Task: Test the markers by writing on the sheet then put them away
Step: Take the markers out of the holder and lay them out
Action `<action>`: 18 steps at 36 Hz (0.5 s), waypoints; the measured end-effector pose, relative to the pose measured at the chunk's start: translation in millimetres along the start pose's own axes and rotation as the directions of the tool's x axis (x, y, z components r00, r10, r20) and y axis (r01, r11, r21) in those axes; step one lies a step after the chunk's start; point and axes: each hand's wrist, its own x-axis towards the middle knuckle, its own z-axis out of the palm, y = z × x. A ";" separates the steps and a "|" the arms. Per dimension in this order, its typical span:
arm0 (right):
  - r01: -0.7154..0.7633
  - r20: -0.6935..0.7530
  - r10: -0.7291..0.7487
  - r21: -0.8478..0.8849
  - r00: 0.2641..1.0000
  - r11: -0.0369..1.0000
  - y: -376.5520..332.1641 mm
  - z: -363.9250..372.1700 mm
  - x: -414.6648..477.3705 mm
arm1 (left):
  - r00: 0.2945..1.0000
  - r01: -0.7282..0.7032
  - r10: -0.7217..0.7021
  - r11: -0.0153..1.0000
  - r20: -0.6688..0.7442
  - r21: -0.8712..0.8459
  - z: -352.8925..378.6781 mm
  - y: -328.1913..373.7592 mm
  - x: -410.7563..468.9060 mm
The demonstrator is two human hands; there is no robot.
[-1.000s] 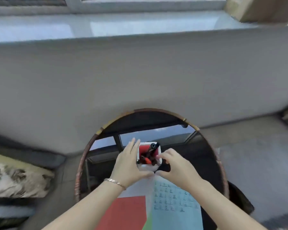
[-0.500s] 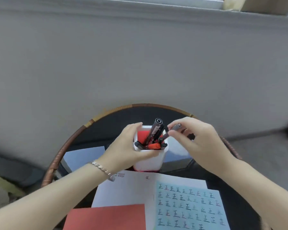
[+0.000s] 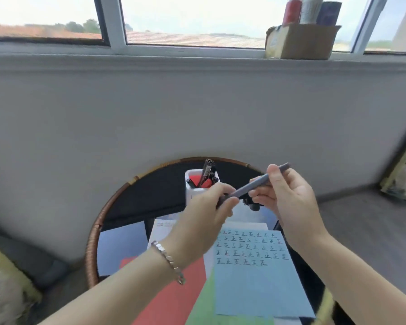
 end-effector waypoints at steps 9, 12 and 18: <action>-0.158 0.179 0.171 -0.082 0.969 0.984 16.5 1.8 -31.8 | 0.998 -0.008 0.011 0.998 0.056 -0.058 -0.8 0.9 -32.7; -0.134 0.172 0.145 -0.072 0.974 0.988 25.0 6.5 -36.2 | 0.998 -0.029 0.028 0.999 0.063 0.014 -1.6 -5.5 -39.7; -0.129 0.134 0.137 -0.070 0.981 0.989 42.1 13.4 -37.5 | 0.989 -0.148 0.145 0.979 0.030 0.138 3.1 -24.5 -42.9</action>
